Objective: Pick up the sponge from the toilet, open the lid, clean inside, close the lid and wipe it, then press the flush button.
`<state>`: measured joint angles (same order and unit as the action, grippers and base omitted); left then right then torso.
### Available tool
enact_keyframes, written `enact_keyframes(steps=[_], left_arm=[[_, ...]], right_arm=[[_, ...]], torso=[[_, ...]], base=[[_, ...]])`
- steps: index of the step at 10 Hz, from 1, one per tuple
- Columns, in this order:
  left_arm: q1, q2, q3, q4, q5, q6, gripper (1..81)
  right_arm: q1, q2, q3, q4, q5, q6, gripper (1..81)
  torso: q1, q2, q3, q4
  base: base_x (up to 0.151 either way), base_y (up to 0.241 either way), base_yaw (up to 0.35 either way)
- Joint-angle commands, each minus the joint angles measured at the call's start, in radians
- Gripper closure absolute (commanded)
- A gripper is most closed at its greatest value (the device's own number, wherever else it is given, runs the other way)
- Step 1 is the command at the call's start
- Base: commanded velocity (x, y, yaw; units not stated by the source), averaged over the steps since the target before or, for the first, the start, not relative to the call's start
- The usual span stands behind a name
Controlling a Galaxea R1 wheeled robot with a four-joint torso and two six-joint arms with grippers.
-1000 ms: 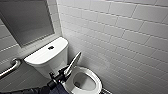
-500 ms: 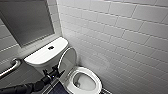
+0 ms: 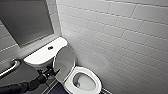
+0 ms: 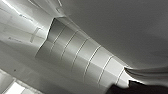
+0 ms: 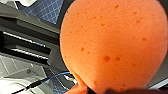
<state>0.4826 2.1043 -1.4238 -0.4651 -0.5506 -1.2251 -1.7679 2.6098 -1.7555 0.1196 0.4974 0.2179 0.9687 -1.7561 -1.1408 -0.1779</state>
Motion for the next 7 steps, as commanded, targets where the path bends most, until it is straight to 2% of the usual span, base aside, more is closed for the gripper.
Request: enact_keyframes(steps=[1, 4, 5, 7], left_arm=[[-0.075, -0.096, -0.012, 0.083, -0.008, 0.087, 1.0], [0.0, -0.104, -0.013, 0.169, -0.008, 0.09, 1.0], [0.033, -0.108, -0.017, 0.201, -0.036, 0.09, 1.0], [0.101, -0.124, -0.012, 0.282, -0.051, 0.081, 1.0]], right_arm=[[-0.031, -0.023, 0.039, -0.021, -0.071, -0.002, 81.1], [-0.028, -0.026, 0.045, -0.024, -0.071, -0.002, 81.1], [-0.029, -0.034, 0.061, -0.024, -0.071, -0.002, 81.1], [-0.028, -0.037, 0.065, -0.023, -0.071, -0.002, 81.1]], torso=[[0.0, 0.0, 0.0, 0.0], [0.0, 0.0, 0.0, -0.001], [0.0, 0.0, 0.0, -0.001], [0.0, 0.0, 0.0, -0.001]], base=[[0.0, 0.0, 0.0], [0.0, 0.0, 0.0], [0.0, 0.0, 0.0], [0.0, 0.0, 0.0]])
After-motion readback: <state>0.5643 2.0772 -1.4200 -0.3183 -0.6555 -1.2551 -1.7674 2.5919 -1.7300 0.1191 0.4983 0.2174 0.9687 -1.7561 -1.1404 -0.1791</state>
